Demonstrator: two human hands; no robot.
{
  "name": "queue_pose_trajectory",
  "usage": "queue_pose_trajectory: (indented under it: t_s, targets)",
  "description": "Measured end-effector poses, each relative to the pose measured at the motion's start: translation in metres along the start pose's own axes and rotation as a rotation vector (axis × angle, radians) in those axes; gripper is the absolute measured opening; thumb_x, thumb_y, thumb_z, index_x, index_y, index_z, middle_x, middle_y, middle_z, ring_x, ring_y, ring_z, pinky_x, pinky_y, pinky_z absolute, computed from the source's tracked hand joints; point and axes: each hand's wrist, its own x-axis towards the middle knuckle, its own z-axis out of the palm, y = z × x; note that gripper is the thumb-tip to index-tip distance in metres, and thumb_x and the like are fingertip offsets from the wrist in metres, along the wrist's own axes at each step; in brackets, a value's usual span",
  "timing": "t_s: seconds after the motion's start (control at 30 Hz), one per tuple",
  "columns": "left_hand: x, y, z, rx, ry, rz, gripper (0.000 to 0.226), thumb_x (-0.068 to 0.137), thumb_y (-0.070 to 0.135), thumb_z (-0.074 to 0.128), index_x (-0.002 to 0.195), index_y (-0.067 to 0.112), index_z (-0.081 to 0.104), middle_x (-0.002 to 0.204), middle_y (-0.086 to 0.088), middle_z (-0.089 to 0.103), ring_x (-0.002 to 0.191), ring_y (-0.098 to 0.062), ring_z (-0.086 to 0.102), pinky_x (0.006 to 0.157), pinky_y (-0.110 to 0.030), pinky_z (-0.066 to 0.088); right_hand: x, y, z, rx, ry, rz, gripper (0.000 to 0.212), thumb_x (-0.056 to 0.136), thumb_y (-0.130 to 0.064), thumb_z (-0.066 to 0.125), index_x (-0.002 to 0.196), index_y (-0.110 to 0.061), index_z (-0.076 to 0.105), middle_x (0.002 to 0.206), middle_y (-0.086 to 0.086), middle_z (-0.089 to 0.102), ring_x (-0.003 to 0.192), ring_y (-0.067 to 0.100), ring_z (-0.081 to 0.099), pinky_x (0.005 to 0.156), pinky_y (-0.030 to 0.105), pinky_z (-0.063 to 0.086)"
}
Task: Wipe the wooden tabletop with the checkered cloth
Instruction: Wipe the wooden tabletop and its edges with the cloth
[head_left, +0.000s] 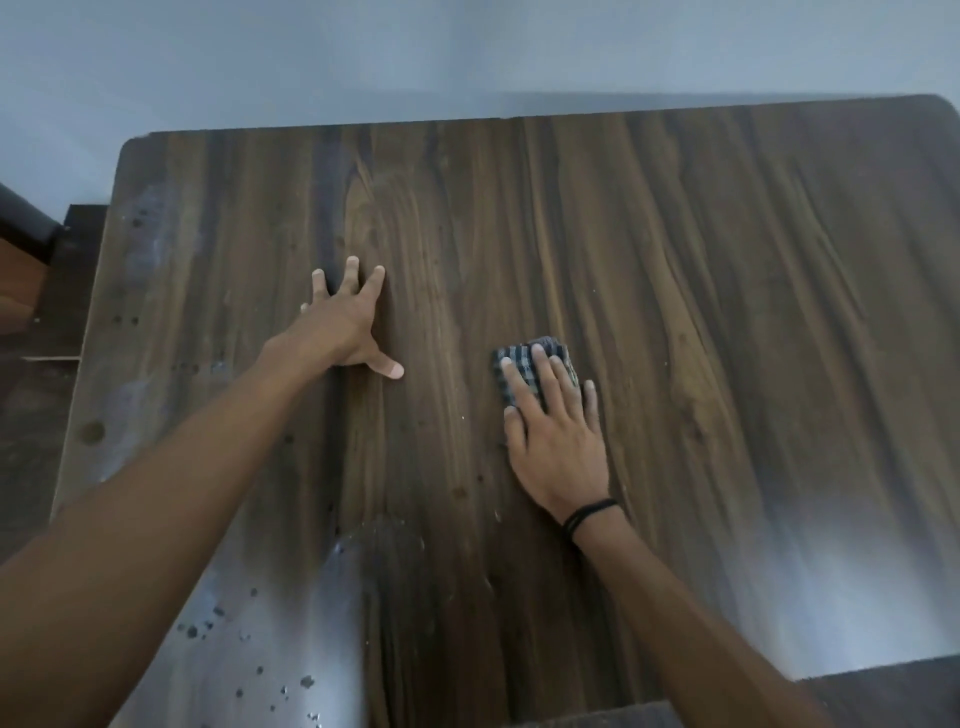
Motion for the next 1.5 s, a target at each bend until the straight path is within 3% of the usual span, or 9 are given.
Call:
queue_pose_trajectory:
  t_s: [0.43, 0.57, 0.7, 0.87, 1.0, 1.13, 1.27, 1.43, 1.5]
  targets:
    - [-0.052, 0.002, 0.058, 0.000, -0.044, -0.012, 0.148, 0.057, 0.052, 0.089, 0.152, 0.031, -0.024, 0.157, 0.004, -0.034, 0.144, -0.044, -0.023, 0.115, -0.066, 0.015, -0.083, -0.006, 0.018, -0.037, -0.021, -0.248, 0.056, 0.105, -0.042, 0.029, 0.160, -0.039, 0.016, 0.169, 0.000, 0.013, 0.156, 0.019, 0.009, 0.126, 0.049, 0.005]
    - [-0.057, 0.005, 0.054, -0.018, -0.045, -0.020, 0.146, 0.059, 0.050, 0.089, 0.153, 0.031, -0.021, 0.158, 0.003, -0.033, 0.145, -0.044, -0.022, 0.114, -0.067, 0.014, -0.069, -0.006, 0.015, 0.000, 0.038, 0.006, 0.057, 0.105, -0.040, 0.029, 0.160, -0.033, 0.019, 0.169, 0.003, 0.012, 0.156, 0.021, 0.008, 0.126, 0.054, 0.011]
    - [-0.074, 0.007, 0.071, 0.029, -0.093, -0.004, 0.144, 0.057, 0.059, 0.087, 0.152, 0.038, -0.019, 0.157, 0.005, -0.034, 0.145, -0.043, -0.022, 0.109, -0.074, 0.014, -0.116, -0.007, 0.020, -0.015, -0.076, -0.301, 0.057, 0.106, -0.042, 0.025, 0.161, -0.034, 0.015, 0.170, 0.001, 0.009, 0.156, 0.020, 0.007, 0.126, 0.052, 0.008]
    - [-0.086, 0.003, 0.098, 0.017, -0.074, 0.003, 0.152, 0.051, 0.056, 0.090, 0.147, 0.043, -0.027, 0.154, 0.009, -0.040, 0.144, -0.044, -0.025, 0.105, -0.077, 0.018, -0.096, 0.004, 0.015, 0.043, 0.034, 0.057, 0.059, 0.105, -0.039, 0.027, 0.162, -0.028, 0.013, 0.170, 0.003, 0.007, 0.156, 0.020, 0.003, 0.126, 0.054, 0.009]
    - [-0.083, 0.001, 0.099, 0.023, -0.050, 0.014, 0.156, 0.046, 0.059, 0.090, 0.148, 0.042, -0.026, 0.156, 0.007, -0.037, 0.142, -0.048, -0.024, 0.109, -0.072, 0.019, -0.134, 0.013, 0.020, -0.032, -0.036, -0.406, 0.057, 0.105, -0.039, 0.031, 0.160, -0.033, 0.021, 0.169, 0.000, 0.016, 0.156, 0.019, 0.011, 0.125, 0.053, 0.016]
    - [-0.082, 0.001, 0.099, 0.023, -0.041, 0.009, 0.157, 0.044, 0.059, 0.091, 0.148, 0.043, -0.025, 0.156, 0.007, -0.035, 0.143, -0.048, -0.022, 0.110, -0.072, 0.019, -0.106, 0.028, 0.007, 0.071, 0.051, 0.043, 0.059, 0.104, -0.038, 0.027, 0.161, -0.030, 0.019, 0.170, 0.004, 0.010, 0.156, 0.023, 0.006, 0.123, 0.057, 0.016]
    - [-0.079, -0.002, 0.100, 0.027, -0.025, 0.031, 0.158, 0.041, 0.061, 0.090, 0.149, 0.042, -0.023, 0.158, 0.006, -0.033, 0.143, -0.049, -0.021, 0.110, -0.072, 0.017, -0.176, 0.007, 0.030, -0.030, -0.008, -0.448, 0.056, 0.103, -0.036, 0.035, 0.159, -0.034, 0.027, 0.168, 0.002, 0.019, 0.155, 0.020, 0.017, 0.123, 0.053, 0.022]
    - [-0.086, 0.001, 0.098, 0.018, -0.036, 0.017, 0.156, 0.043, 0.059, 0.090, 0.149, 0.043, -0.023, 0.157, 0.008, -0.034, 0.143, -0.047, -0.022, 0.109, -0.073, 0.017, -0.159, 0.029, 0.018, 0.083, 0.065, 0.038, 0.058, 0.103, -0.037, 0.034, 0.160, -0.036, 0.021, 0.170, 0.002, 0.011, 0.156, 0.023, 0.010, 0.124, 0.056, 0.015]
    - [-0.085, 0.000, 0.097, 0.022, -0.037, 0.014, 0.155, 0.045, 0.059, 0.090, 0.149, 0.042, -0.023, 0.157, 0.008, -0.034, 0.143, -0.047, -0.022, 0.110, -0.073, 0.017, -0.206, 0.006, 0.032, 0.009, 0.028, -0.252, 0.058, 0.103, -0.035, 0.038, 0.159, -0.037, 0.024, 0.169, 0.003, 0.015, 0.155, 0.022, 0.014, 0.124, 0.052, 0.017]
